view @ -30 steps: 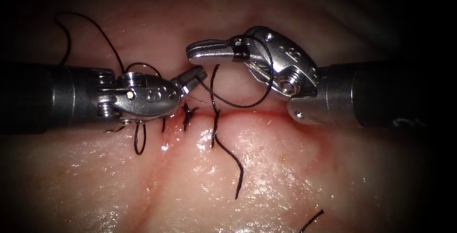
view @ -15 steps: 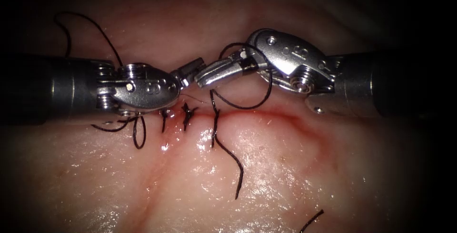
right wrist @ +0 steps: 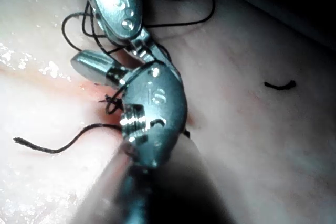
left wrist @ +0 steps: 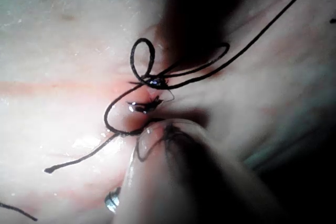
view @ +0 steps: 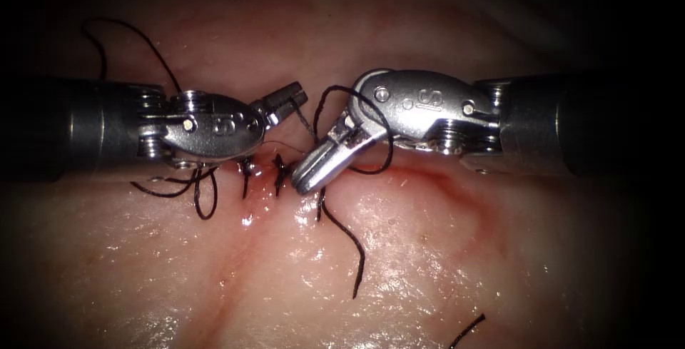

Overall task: Wound Closure
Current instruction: Loop the suture clockwise around the right tool, then pick up the short suture tail with the right grasper

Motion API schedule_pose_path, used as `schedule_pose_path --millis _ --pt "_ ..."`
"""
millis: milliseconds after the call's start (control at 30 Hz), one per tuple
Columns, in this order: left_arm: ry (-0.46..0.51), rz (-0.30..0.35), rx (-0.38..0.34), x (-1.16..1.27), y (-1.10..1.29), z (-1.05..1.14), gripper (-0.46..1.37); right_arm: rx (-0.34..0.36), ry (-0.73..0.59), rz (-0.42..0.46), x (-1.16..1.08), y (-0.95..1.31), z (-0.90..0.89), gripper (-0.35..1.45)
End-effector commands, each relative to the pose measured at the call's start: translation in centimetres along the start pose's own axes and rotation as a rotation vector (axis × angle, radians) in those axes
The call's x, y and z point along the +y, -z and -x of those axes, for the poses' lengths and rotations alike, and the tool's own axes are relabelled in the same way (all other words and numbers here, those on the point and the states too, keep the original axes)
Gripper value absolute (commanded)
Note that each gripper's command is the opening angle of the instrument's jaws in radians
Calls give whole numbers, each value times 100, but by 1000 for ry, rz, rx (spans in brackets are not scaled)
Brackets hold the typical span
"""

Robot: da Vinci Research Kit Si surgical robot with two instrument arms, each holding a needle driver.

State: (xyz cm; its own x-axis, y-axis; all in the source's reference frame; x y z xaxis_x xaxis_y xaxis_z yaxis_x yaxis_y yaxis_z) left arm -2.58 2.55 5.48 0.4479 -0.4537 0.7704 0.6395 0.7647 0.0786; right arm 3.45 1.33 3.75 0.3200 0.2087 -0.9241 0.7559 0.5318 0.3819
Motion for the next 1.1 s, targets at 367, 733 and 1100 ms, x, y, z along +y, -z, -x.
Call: schedule_pose_path --millis 367,733,1100 --pt "-3 -15 -5 -1 12 -2 -35 -121 93 -110 -16 -41 28 22" --pt "-10 -22 -16 -2 23 -7 -35 -161 101 -114 -19 -38 24 104" --pt "-4 -20 -19 -8 26 -11 -35 -179 116 -140 -44 -39 17 116"
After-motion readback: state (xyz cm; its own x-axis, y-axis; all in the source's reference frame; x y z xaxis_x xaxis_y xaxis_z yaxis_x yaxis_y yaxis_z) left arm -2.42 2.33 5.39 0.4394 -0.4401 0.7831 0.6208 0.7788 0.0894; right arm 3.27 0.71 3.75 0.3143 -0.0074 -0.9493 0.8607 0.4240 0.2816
